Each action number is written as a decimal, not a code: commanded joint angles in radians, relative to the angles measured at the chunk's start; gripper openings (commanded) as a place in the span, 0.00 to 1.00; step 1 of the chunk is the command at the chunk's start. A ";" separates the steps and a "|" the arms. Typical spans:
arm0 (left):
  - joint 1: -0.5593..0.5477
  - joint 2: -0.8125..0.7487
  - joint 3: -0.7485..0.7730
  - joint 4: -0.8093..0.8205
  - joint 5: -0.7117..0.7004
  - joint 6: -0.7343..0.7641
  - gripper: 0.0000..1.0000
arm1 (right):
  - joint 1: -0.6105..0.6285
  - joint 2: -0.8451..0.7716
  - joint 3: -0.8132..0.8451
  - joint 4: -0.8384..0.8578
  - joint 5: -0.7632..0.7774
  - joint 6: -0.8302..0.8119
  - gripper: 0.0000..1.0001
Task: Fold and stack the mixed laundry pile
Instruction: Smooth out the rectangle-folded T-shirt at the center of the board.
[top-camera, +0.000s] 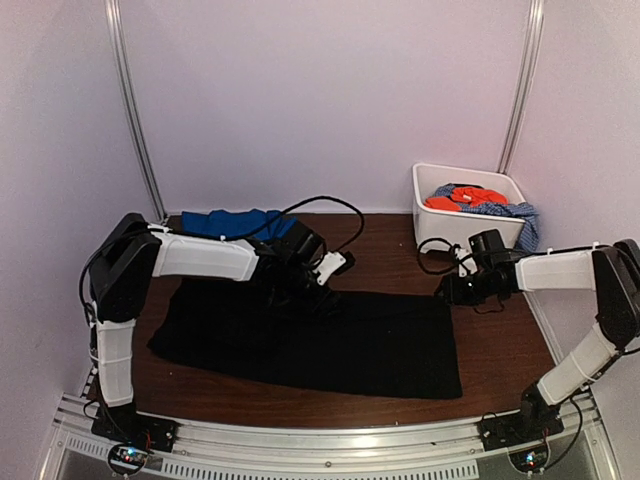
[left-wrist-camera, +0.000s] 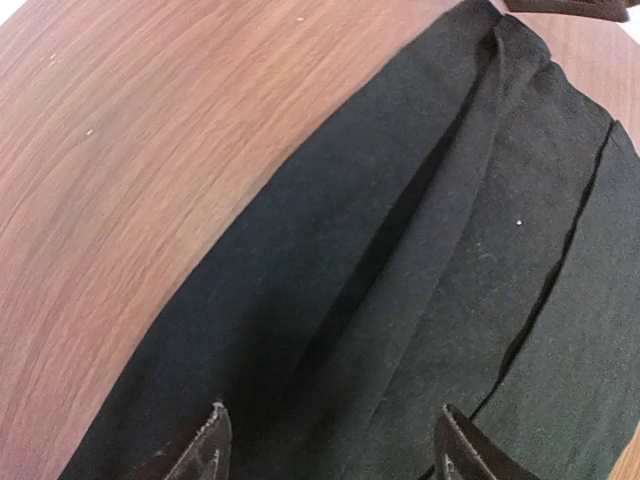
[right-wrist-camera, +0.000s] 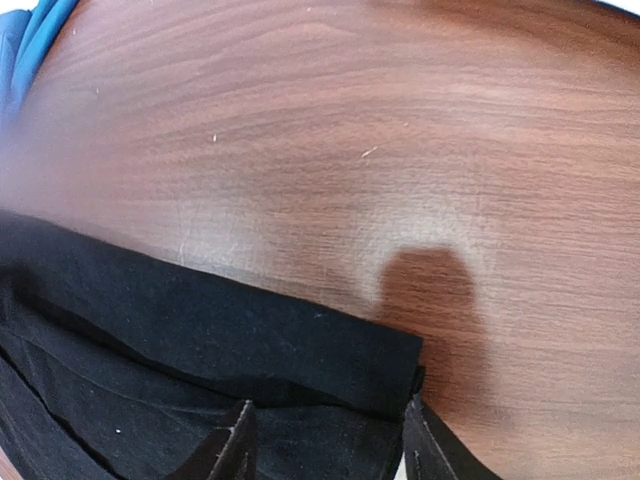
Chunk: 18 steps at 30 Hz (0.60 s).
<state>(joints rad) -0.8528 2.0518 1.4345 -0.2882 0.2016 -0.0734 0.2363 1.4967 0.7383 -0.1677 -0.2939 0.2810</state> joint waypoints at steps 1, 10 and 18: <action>0.002 0.021 0.062 0.032 0.029 0.061 0.70 | -0.011 0.046 0.033 -0.008 -0.044 -0.019 0.47; 0.000 0.034 0.076 0.024 0.028 0.060 0.70 | -0.011 0.065 0.029 -0.032 0.007 0.000 0.48; -0.002 0.066 0.090 0.011 0.025 0.091 0.70 | -0.012 0.088 0.033 -0.049 0.023 0.012 0.43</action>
<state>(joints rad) -0.8566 2.0903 1.4895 -0.2878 0.2199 -0.0231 0.2333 1.5654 0.7502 -0.1917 -0.3080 0.2813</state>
